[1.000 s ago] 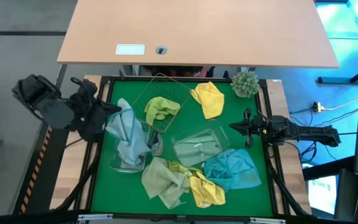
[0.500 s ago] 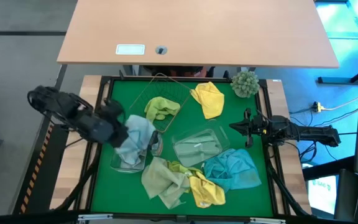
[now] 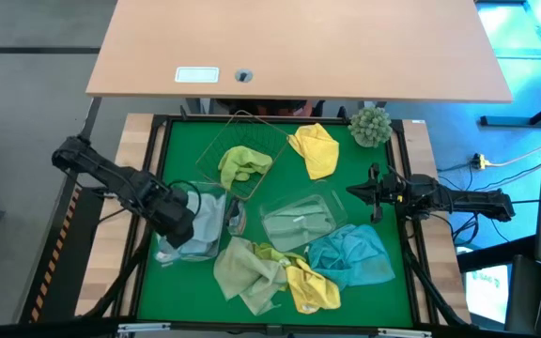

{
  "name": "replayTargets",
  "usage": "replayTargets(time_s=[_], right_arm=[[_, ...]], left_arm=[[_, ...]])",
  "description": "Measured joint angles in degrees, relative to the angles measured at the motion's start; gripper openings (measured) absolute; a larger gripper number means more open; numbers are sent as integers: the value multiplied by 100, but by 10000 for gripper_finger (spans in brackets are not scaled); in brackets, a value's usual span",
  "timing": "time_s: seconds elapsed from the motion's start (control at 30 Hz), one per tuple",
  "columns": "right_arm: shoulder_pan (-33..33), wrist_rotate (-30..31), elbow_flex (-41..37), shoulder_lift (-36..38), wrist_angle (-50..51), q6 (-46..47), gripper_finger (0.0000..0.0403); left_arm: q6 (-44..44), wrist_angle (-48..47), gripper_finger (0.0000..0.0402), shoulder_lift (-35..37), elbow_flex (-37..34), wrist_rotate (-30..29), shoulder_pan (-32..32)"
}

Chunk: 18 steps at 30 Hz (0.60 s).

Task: Sort microfiber towel by color & place in baskets
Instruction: Put the blue microfiber towel into the left transparent bin

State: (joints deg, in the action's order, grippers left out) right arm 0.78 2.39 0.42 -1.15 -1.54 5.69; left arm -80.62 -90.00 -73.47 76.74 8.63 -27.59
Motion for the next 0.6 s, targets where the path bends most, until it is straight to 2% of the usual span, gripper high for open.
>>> replayTargets(time_s=[0.1,0.3,0.37,0.5,0.6], right_arm=[[-1,0,-2,1,0,0,3],[-1,0,-2,0,0,0,3],[0,0,-2,0,-2,0,3],[0,0,-2,1,-1,0,3],[0,0,-2,2,-2,0,3]], left_arm=[[-63,23,0,0,-5,50,-2],[-157,249,0,0,-5,-510,152],[-160,415,0,0,-5,-964,258],[-163,934,0,0,-5,-2371,482],[14,1118,0,0,-5,-3035,642]])
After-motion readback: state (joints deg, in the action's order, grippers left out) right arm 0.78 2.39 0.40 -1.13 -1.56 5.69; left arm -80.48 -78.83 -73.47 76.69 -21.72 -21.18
